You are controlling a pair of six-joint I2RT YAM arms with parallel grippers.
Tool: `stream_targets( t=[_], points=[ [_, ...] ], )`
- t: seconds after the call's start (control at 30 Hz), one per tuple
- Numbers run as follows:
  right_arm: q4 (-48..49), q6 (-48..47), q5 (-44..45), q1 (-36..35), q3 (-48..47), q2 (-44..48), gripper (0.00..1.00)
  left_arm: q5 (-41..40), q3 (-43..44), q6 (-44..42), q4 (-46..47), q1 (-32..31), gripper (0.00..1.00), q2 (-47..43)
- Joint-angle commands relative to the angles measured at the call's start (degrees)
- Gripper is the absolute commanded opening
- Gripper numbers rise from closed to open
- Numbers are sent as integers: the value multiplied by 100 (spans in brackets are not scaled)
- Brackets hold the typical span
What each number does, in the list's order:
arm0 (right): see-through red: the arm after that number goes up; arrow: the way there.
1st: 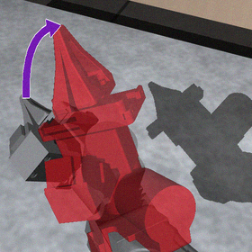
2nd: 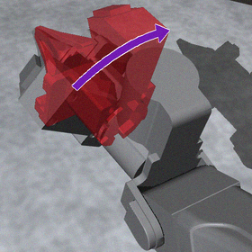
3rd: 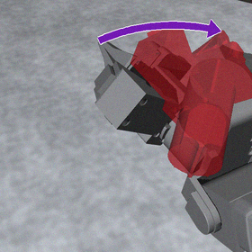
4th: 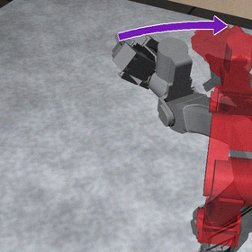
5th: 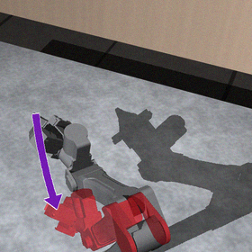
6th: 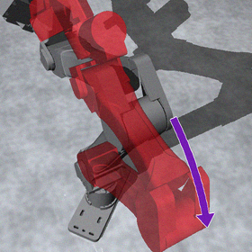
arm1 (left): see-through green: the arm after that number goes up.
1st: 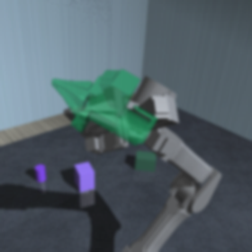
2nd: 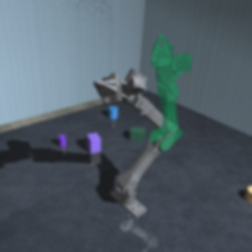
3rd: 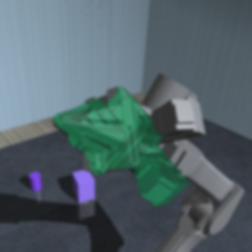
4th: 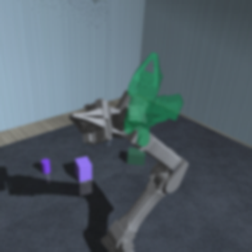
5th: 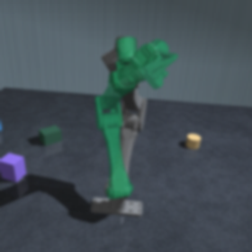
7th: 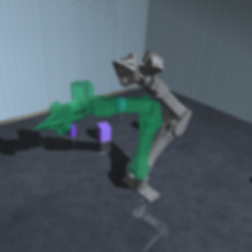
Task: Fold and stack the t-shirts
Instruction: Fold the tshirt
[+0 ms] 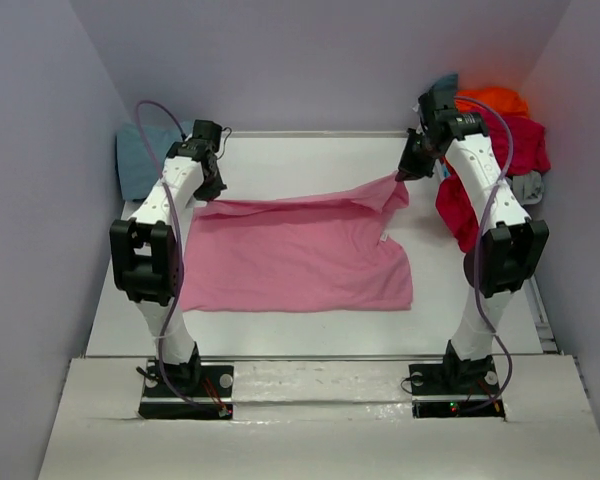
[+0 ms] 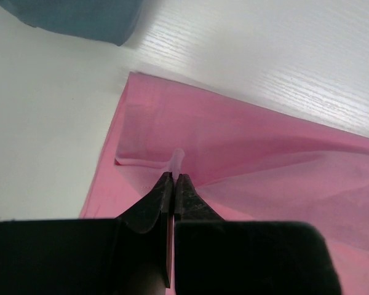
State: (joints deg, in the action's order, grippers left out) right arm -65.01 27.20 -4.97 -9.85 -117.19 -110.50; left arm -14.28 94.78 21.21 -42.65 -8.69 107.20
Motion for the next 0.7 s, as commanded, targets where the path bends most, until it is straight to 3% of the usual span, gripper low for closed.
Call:
stream_targets(
  t=[0.0, 0.4, 0.67],
  points=[
    [-301, -92, -126, -44, 257, 415, 7, 83, -205, 85, -76, -36, 6, -348],
    [-399, -268, -215, -44, 1451, 696, 7, 953, -1513, 392, 362, -36, 6, -586],
    [-82, -268, -144, -44, 2156, 617, 7, 989, -1849, 436, 495, -36, 6, -621]
  ],
)
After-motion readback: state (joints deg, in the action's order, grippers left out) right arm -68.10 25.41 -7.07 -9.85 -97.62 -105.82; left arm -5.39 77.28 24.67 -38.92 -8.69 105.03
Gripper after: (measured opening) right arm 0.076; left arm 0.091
